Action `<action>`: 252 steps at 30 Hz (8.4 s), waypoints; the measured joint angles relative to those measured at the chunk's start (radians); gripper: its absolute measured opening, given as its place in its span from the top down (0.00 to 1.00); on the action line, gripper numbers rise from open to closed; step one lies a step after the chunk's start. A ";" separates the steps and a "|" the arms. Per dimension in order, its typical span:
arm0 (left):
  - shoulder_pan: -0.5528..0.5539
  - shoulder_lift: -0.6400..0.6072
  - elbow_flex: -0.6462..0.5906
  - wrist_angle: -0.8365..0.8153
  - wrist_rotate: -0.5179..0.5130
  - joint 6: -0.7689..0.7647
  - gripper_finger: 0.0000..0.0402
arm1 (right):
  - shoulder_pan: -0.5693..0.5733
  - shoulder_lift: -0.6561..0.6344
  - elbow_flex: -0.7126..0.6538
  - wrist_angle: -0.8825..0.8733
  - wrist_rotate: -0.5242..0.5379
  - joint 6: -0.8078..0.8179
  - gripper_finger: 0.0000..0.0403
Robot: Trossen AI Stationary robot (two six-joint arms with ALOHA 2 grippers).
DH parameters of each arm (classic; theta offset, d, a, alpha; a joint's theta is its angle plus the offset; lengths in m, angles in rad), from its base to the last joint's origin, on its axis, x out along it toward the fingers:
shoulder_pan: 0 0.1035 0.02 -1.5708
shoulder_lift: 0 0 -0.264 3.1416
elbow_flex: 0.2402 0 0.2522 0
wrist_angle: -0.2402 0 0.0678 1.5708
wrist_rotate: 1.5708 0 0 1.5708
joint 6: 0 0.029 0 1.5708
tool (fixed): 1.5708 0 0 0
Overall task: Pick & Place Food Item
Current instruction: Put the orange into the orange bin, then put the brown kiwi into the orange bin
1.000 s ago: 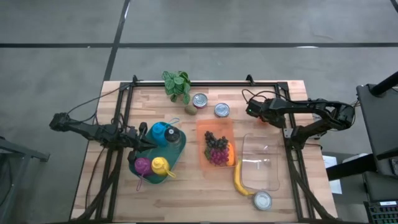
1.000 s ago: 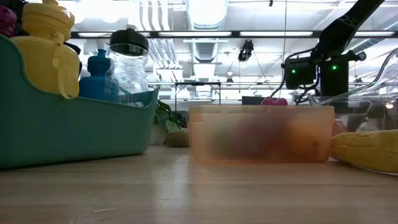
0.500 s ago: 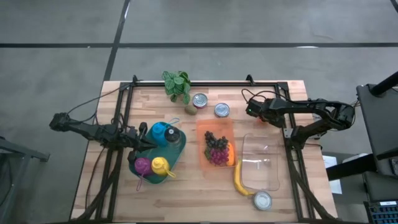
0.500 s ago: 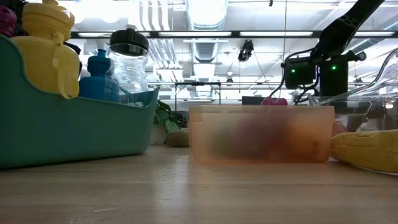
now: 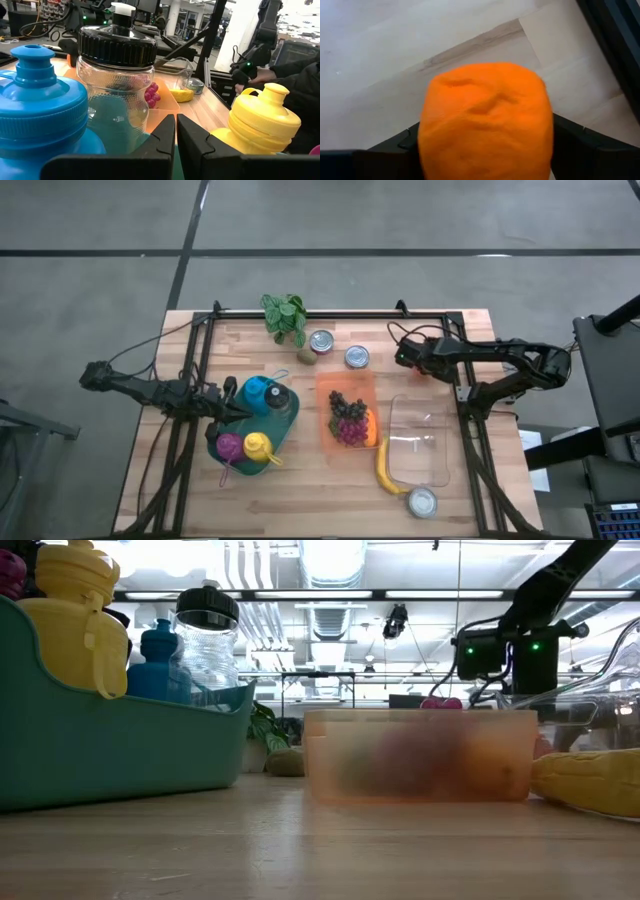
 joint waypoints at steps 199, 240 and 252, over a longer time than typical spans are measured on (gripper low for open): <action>0.000 0.000 0.000 0.000 0.000 0.000 0.95 | 0.579 0.288 0.394 0.420 -0.037 -0.535 0.13; 0.000 0.000 0.000 0.000 0.000 0.000 0.95 | 0.483 0.041 0.394 0.457 0.117 -0.863 0.13; 0.000 0.000 0.000 0.000 0.000 0.000 0.95 | 0.292 0.120 0.395 0.750 -0.215 -1.228 0.13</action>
